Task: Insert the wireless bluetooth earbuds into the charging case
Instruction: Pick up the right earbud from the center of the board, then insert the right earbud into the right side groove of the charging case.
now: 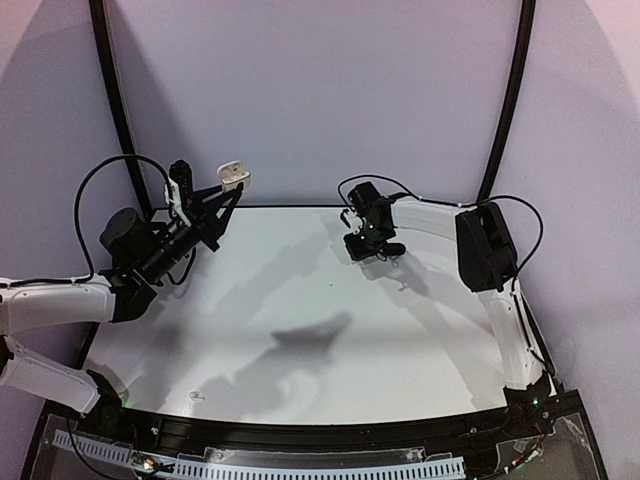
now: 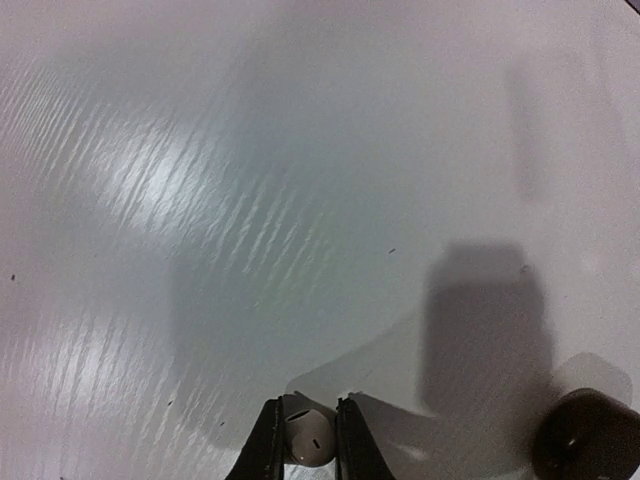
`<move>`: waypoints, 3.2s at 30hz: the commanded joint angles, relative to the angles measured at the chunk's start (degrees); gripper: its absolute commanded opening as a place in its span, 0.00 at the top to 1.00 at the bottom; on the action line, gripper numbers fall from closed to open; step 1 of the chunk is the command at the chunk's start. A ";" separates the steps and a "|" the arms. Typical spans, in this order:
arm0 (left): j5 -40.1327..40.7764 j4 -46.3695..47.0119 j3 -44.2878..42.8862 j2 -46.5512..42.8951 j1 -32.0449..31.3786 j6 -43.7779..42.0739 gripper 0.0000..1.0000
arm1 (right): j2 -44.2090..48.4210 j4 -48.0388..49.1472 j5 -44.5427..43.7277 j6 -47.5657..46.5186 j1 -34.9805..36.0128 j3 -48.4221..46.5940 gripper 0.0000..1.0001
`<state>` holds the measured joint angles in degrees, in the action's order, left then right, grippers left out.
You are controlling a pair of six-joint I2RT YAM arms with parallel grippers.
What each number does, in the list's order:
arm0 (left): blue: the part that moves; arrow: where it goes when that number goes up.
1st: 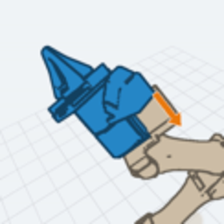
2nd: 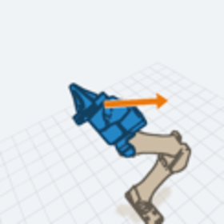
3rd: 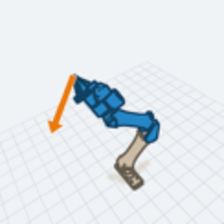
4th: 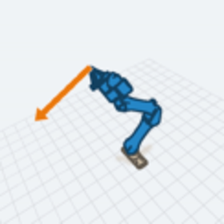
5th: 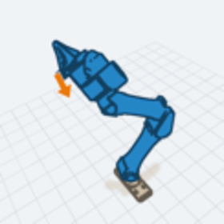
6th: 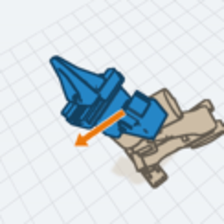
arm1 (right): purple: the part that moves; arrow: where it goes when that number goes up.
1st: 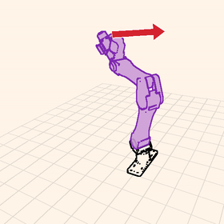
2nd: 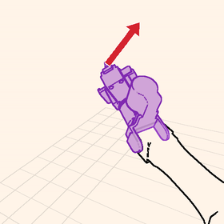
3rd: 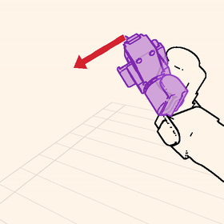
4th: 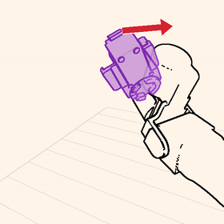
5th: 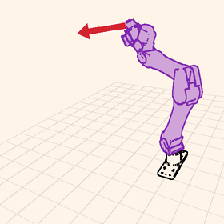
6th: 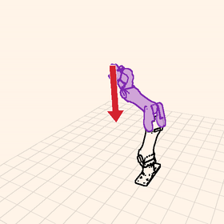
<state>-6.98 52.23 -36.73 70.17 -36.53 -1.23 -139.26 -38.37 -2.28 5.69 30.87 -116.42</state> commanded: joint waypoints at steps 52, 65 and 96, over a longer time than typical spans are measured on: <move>-17.70 21.34 2.63 4.90 -0.75 -10.50 0.99 | 46.71 68.82 26.50 -79.93 24.23 36.81 1.00; -19.32 23.29 3.27 6.55 -0.67 -11.39 0.99 | 44.29 68.27 31.91 -80.55 24.55 35.87 1.00; -27.74 31.07 4.43 6.93 0.41 0.94 0.99 | 44.02 51.07 33.10 -89.29 22.79 32.28 1.00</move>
<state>-30.28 74.13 -33.08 77.47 -36.14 -3.95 -96.42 20.14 29.58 -82.17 54.30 -82.85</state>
